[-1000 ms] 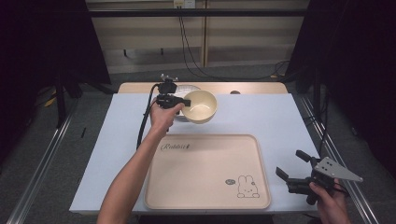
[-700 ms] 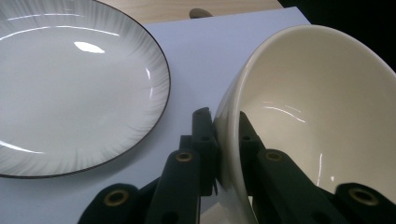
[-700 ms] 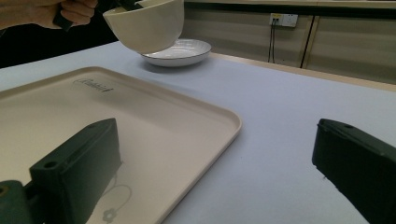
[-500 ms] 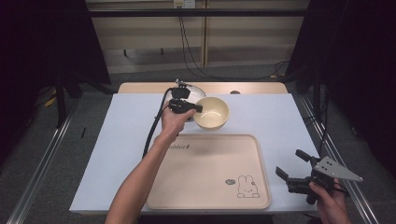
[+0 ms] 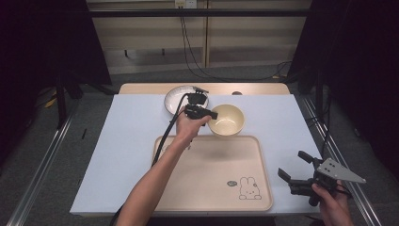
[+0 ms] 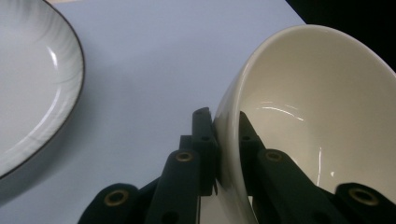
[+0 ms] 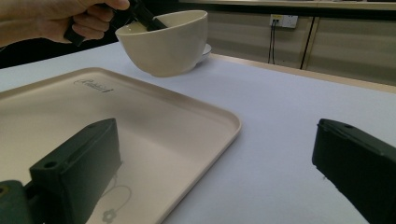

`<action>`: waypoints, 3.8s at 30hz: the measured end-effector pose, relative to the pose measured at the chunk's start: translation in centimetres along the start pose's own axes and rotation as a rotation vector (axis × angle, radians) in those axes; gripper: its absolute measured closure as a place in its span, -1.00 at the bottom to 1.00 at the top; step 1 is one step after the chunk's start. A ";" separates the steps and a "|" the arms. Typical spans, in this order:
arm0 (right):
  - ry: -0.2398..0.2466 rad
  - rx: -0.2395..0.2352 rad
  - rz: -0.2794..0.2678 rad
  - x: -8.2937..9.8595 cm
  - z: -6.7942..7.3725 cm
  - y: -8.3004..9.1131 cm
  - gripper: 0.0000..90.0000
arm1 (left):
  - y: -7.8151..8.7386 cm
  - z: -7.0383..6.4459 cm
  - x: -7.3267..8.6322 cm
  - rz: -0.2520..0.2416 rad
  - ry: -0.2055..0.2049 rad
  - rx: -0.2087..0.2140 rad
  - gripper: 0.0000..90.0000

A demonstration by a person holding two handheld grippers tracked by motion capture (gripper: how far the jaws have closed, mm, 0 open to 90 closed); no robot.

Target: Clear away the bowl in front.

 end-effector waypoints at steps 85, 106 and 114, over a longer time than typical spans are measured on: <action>-0.006 -0.004 -0.002 0.0 0.1 0.0 -0.98 | -5.0 -3.4 3.5 -0.072 -0.194 0.035 -0.94; -0.009 0.015 0.000 0.0 0.0 -0.1 -0.98 | 0.6 -1.6 4.5 -0.221 -0.250 -0.031 -0.95; -0.004 0.008 -0.002 0.0 0.0 0.0 -0.98 | 2.8 -1.3 4.9 -0.287 -0.260 -0.051 -0.96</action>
Point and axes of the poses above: each handheld gripper's, and its own axes: y roughly backward along the jaws, x roughly out of its underside, z roughly to its left, the point moved 5 cm from there along -y, roughly forward along the jaws, and after that the axes turned 7 degrees about y, right-handed, at the moved point
